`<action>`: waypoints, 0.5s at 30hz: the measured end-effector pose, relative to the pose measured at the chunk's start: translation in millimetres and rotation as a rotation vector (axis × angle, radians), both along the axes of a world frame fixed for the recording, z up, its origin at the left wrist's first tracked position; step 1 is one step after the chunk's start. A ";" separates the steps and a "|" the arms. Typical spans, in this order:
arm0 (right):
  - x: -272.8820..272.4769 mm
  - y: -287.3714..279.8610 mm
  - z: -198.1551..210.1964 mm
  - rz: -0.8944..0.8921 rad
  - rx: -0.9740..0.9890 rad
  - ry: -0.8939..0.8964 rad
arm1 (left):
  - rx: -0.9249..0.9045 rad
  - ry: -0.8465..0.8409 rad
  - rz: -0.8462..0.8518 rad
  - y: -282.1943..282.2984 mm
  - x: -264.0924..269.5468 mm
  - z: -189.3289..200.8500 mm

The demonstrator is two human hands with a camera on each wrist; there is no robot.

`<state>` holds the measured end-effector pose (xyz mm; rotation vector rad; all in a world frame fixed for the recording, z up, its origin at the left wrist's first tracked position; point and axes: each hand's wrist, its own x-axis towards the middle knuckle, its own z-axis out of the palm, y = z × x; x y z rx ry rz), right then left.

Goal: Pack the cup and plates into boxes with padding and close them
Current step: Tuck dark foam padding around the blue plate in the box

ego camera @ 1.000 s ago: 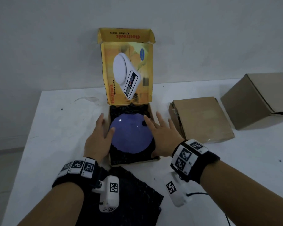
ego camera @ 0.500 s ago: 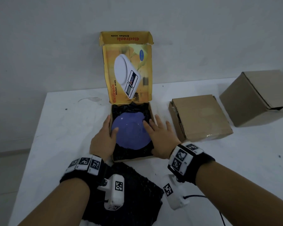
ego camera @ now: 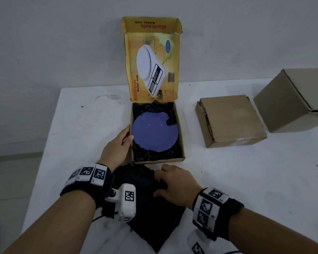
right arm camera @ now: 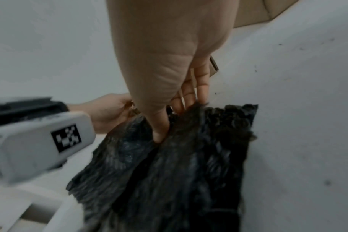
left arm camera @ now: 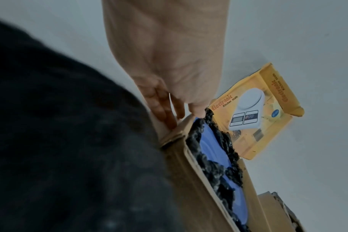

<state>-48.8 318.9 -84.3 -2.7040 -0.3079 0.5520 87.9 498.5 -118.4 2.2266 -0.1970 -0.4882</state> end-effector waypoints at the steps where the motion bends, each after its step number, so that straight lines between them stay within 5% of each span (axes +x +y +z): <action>1: 0.3 -1.9 1.3 -0.035 0.026 -0.010 | -0.004 0.002 -0.002 0.5 0.1 -0.2; 9: 8.1 -34.5 13.0 -0.310 0.315 -0.065 | -0.074 0.023 -0.004 3.2 2.4 -2.1; 15: 9.5 -35.2 22.0 -0.309 0.339 -0.189 | -0.109 0.039 0.001 3.7 2.4 -1.0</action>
